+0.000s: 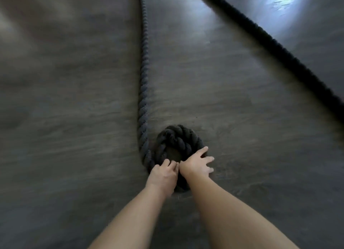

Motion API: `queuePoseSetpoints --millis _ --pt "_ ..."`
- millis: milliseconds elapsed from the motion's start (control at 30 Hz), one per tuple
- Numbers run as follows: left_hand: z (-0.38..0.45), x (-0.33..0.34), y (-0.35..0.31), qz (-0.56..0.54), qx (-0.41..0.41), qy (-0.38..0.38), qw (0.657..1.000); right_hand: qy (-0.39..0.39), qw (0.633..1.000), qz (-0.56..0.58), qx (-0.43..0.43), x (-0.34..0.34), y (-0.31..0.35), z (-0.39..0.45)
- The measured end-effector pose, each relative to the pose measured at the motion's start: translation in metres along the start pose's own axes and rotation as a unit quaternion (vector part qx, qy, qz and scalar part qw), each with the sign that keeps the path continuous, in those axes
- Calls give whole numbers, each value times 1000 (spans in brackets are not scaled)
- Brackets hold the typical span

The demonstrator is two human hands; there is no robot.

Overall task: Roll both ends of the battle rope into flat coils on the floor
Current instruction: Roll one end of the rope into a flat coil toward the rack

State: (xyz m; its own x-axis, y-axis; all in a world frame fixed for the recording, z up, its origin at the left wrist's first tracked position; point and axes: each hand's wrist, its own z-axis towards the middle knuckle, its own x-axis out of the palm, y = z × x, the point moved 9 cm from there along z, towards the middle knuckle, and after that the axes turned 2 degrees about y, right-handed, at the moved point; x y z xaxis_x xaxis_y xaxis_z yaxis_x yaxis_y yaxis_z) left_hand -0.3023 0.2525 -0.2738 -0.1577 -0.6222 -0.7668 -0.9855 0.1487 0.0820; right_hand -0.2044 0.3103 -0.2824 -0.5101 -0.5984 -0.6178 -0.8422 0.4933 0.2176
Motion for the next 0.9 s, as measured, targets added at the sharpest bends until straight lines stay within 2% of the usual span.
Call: queuePoseSetpoints --millis 67,167,267,400,467,667,900 --pt "-5 1 -2 4 6 57 998 16 1000 -10 3 -2 2 -2" --pt "-18 -10 3 72 67 133 986 35 999 -10 19 -6 3 -6" --pt "-15 -33 32 147 91 136 976 51 998 -16 37 -9 6 -4" --pt "9 -38 69 242 135 151 949 46 997 -59 -1 -8 19 17" --pt "21 -32 83 277 166 143 936 47 996 -74 -21 -6 26 28" --pt "44 -22 94 276 206 87 935 37 993 -100 -48 -7 35 41" --pt "50 -13 90 246 198 10 949 45 986 -127 -95 -12 46 54"
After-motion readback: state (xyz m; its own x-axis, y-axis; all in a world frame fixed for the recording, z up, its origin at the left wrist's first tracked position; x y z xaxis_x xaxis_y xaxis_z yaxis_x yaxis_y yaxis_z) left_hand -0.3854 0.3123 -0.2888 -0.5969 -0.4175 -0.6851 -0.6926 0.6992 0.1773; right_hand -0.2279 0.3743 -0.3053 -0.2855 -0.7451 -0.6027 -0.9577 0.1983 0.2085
